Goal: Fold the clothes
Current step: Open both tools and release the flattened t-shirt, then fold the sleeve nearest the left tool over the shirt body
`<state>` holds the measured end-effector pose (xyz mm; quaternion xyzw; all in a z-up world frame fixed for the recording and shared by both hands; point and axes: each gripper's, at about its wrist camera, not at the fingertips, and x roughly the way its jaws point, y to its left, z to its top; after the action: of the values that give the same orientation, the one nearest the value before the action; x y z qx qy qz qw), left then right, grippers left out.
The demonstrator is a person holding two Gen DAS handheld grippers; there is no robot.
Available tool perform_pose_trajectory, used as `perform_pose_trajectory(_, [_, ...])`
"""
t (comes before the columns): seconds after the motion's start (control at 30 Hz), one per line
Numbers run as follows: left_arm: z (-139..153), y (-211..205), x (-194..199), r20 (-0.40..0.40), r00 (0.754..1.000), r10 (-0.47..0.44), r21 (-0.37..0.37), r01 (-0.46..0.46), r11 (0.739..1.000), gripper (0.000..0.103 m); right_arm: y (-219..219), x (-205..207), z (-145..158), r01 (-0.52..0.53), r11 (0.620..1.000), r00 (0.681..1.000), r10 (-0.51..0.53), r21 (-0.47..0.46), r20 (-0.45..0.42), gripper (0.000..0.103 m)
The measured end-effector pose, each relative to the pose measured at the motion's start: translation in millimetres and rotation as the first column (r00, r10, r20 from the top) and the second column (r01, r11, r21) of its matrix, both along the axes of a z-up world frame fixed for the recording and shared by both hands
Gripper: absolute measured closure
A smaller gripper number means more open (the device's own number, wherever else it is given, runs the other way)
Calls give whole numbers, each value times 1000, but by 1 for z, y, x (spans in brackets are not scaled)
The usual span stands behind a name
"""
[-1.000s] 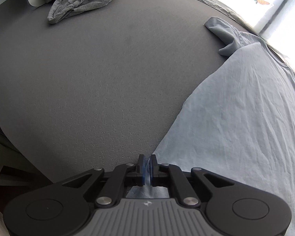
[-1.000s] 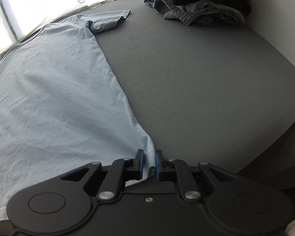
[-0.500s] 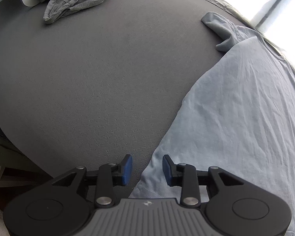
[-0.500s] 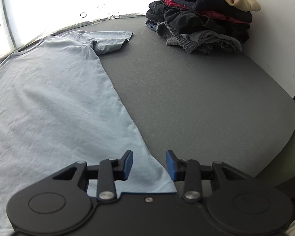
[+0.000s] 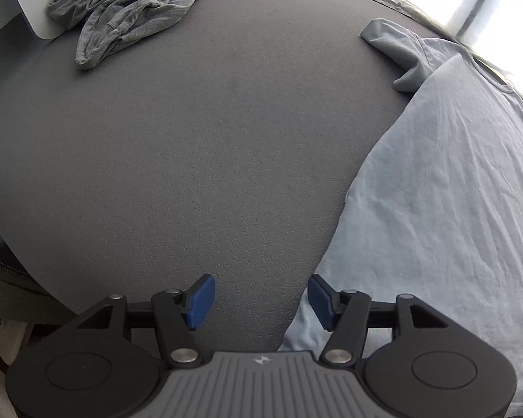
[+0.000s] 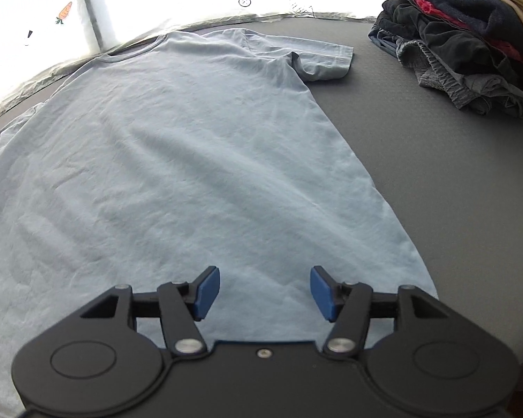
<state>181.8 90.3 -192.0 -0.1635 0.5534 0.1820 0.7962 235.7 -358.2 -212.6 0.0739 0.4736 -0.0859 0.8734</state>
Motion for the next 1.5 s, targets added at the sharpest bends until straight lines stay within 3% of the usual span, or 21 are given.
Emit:
perform_pose_trajectory(0.1, [-3,12,12,7,999,35,-21,-35,999,40,9,17,-2,-13,1000,1000,13,9,-1,16])
perform_pose_trajectory(0.3, [-3,21,49,33,999,42,-20,-41,999,30,24,55,-3,-38,999,999,38,1,14,3])
perform_pose_trajectory(0.67, [-15,33,149,57,998,-3,-25,4,1000,30,68,149,-15,-181,983,981,183,-26,58,0])
perform_pose_trajectory(0.77, [-19,35,183,40,999,-11,-44,13,999,23,82,174,-18,-230,972,969,233,-39,88,0])
perform_pose_trajectory(0.87, [-20,28,209,38,996,-76,-34,78,996,23,95,192,-24,-246,967,962,251,-63,108,0])
perform_pose_trajectory(1.03, [-22,11,245,45,986,-162,21,161,987,23,101,197,-32,-202,976,959,214,-81,187,0])
perform_pose_trajectory(1.17, [-28,-12,275,33,959,-281,148,273,951,22,102,188,-39,-178,979,944,197,-95,264,0])
perform_pose_trajectory(1.23, [-27,-20,286,50,950,-309,173,296,939,21,102,184,-41,-173,980,936,195,-101,293,0])
perform_pose_trajectory(1.37, [-23,-33,305,83,937,-340,182,321,929,21,103,186,-41,-169,980,936,192,-102,294,0])
perform_pose_trajectory(1.5, [-8,-57,313,137,906,-400,251,359,899,21,103,186,-41,-167,981,936,190,-102,296,0])
